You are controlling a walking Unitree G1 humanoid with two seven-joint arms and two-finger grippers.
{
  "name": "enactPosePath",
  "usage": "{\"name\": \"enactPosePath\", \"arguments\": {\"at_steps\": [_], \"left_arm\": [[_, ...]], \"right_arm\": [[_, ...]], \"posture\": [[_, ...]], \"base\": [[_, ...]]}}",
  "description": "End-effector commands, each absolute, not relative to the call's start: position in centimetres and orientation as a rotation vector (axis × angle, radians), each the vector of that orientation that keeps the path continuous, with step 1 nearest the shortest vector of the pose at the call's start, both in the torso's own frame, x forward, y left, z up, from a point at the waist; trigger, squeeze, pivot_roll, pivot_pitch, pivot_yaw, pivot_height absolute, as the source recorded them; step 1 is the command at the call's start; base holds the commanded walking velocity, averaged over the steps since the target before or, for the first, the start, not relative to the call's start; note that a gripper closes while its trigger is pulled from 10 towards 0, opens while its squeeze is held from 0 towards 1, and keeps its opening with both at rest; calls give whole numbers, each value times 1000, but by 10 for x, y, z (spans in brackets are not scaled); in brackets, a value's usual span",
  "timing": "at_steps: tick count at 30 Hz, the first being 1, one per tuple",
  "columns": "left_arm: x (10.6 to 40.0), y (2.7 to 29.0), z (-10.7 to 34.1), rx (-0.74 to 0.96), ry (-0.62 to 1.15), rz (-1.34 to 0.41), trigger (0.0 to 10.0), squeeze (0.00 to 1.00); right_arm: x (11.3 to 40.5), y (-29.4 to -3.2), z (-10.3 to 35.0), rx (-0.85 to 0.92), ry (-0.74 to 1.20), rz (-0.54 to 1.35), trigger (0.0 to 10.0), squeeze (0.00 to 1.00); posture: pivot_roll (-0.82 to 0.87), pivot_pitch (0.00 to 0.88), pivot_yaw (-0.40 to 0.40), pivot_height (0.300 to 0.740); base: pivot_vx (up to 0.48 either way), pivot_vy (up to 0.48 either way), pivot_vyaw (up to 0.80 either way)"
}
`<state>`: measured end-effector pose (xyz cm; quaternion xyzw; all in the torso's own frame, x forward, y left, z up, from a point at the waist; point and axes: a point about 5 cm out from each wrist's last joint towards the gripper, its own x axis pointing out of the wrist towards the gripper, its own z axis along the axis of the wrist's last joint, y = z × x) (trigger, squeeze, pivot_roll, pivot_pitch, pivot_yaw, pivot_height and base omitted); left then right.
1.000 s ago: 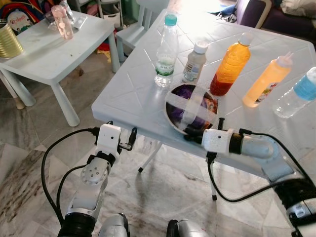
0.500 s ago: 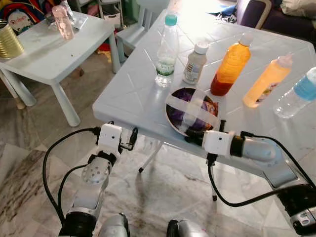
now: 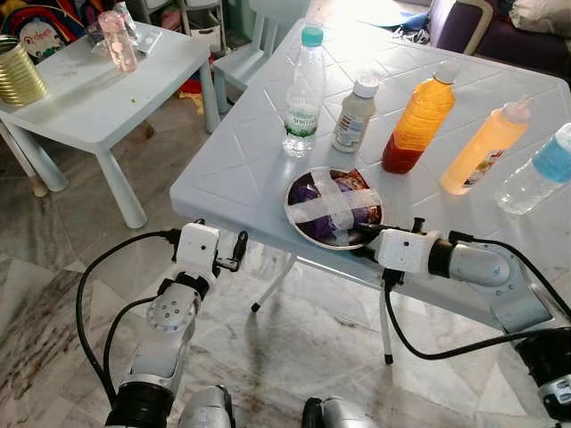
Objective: Restocking fridge
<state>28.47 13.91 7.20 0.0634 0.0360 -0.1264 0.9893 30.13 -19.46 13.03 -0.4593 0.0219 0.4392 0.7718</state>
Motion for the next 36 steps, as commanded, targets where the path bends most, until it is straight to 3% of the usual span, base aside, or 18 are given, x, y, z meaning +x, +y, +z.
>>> {"name": "enactPosePath", "arguments": {"at_steps": [1, 22, 23, 24, 25, 36], "left_arm": [[286, 138, 71, 127, 84, -253, 10000, 0], [286, 137, 68, 131, 99, -247, 10000, 0], [286, 137, 67, 131, 100, -246, 10000, 0], [286, 137, 67, 131, 100, -246, 10000, 0], [285, 137, 67, 131, 100, -244, 10000, 0], [285, 136, 68, 130, 98, -241, 10000, 0]], "right_arm": [[304, -204, 132, -1008, 75, 921, 10000, 0], [324, -204, 129, -1083, 140, 1077, 10000, 0], [324, -203, 127, -1078, 147, 1091, 4235, 0], [324, -203, 127, -1076, 148, 1095, 4235, 0], [324, -202, 124, -1077, 153, 1107, 0, 0], [324, -208, 117, -1109, 158, 1096, 0, 0]], "posture": [[54, 109, -27, 740], [61, 104, -37, 740], [61, 104, -37, 740], [65, 105, -41, 740], [65, 106, -41, 740], [61, 111, -44, 740]], "base": [[0, 0, 0], [0, 0, 0], [0, 0, 0], [0, 0, 0], [0, 0, 0], [0, 0, 0]]}}
